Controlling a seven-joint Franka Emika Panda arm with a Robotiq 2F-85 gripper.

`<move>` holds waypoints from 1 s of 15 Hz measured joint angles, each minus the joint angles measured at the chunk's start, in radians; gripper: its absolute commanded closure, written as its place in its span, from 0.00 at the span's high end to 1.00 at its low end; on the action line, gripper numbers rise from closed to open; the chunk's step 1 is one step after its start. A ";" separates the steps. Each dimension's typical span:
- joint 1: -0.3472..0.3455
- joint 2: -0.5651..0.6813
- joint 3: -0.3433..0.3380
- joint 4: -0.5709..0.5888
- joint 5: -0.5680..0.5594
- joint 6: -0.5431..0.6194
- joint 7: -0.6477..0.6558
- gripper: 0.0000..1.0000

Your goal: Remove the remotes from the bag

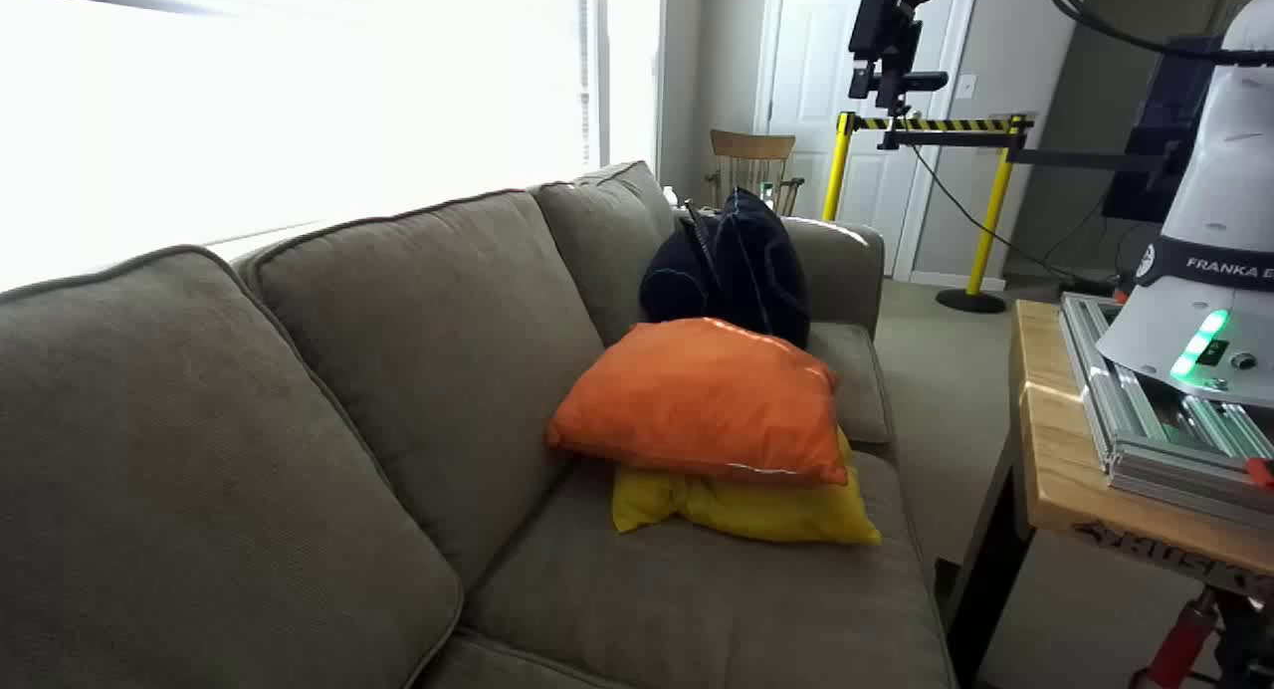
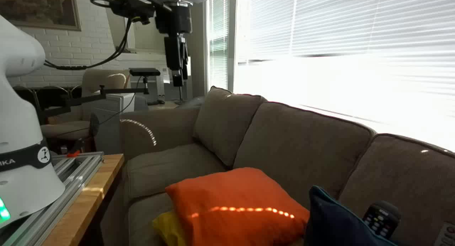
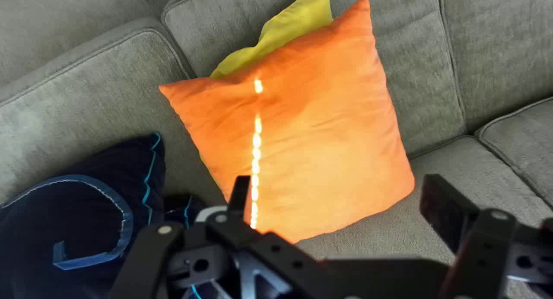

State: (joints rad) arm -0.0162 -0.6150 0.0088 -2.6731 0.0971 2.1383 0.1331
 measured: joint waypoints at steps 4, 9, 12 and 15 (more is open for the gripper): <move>0.000 0.000 0.000 0.000 0.000 0.000 0.000 1.00; 0.000 0.000 0.000 0.000 0.000 0.000 0.000 1.00; -0.003 0.002 0.002 0.000 -0.001 0.000 0.004 1.00; -0.044 0.042 0.028 0.001 -0.006 0.095 0.115 1.00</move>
State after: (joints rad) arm -0.0606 -0.5729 0.0370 -2.6726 0.0915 2.2330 0.2483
